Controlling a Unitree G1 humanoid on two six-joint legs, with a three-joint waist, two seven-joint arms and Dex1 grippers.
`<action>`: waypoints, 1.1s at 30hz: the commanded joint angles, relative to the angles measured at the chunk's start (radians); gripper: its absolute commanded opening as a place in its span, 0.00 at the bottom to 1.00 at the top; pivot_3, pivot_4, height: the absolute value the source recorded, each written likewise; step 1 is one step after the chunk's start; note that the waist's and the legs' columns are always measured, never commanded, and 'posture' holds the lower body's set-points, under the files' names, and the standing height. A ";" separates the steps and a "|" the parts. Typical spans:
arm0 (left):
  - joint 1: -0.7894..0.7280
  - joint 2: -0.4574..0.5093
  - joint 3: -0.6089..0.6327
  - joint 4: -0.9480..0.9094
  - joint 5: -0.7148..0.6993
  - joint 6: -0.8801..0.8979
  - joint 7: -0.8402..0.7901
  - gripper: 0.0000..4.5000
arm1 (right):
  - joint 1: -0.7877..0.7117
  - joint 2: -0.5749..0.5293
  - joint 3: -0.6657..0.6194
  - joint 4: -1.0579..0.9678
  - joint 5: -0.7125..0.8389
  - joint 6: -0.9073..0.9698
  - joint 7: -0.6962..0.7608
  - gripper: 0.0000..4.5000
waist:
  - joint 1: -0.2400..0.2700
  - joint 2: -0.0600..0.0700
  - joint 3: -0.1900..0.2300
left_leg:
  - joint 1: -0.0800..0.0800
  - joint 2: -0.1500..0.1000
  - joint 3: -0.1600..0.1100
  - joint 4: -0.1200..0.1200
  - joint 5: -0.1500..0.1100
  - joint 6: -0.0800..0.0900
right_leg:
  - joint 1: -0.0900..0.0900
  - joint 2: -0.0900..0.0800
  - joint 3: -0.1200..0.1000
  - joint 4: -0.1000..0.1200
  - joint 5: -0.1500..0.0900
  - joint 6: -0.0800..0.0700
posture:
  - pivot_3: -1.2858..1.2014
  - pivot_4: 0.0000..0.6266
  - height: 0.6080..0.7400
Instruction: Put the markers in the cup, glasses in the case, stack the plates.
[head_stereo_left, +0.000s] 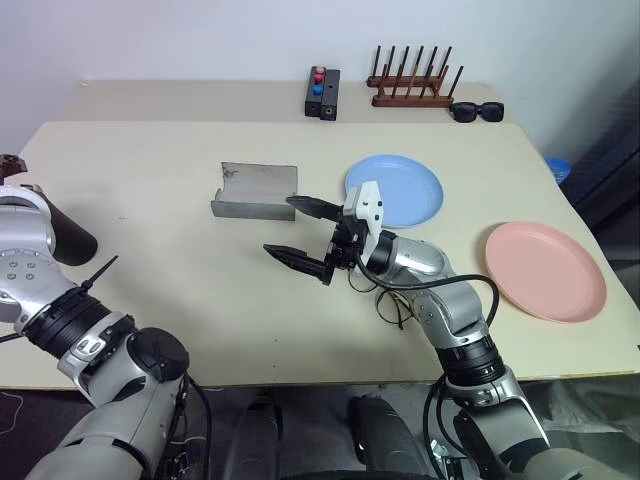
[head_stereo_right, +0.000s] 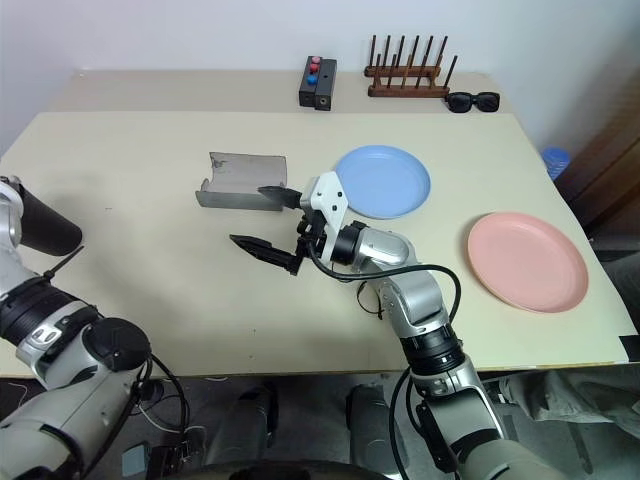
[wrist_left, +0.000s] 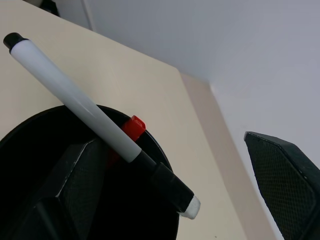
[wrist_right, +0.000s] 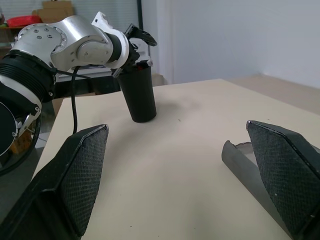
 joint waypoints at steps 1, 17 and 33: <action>0.009 0.035 -0.042 -0.016 -0.011 -0.008 -0.001 0.98 | -0.010 0.005 -0.002 -0.018 0.001 -0.024 0.001 1.00 | -0.001 0.000 0.000 | 0.000 0.000 0.000 0.000 0.000 0.000 | 0.000 0.000 0.000 0.000 0.000 0.000 | 0.52 0.24 1.00; 0.023 0.055 -0.127 -0.050 -0.011 0.032 0.059 0.98 | -0.014 0.006 -0.002 -0.009 -0.008 -0.028 0.008 1.00 | -0.001 0.000 0.000 | 0.000 0.000 0.000 0.000 0.000 0.000 | 0.000 0.000 0.000 0.000 0.000 0.000 | 0.52 0.24 1.00; 0.012 0.054 -0.137 -0.052 -0.037 0.045 0.100 0.69 | -0.009 0.006 -0.001 -0.013 -0.009 -0.025 0.004 1.00 | -0.001 0.000 0.000 | 0.000 0.000 0.000 0.000 0.000 0.000 | 0.000 0.000 0.000 0.000 0.000 0.000 | 0.52 0.24 1.00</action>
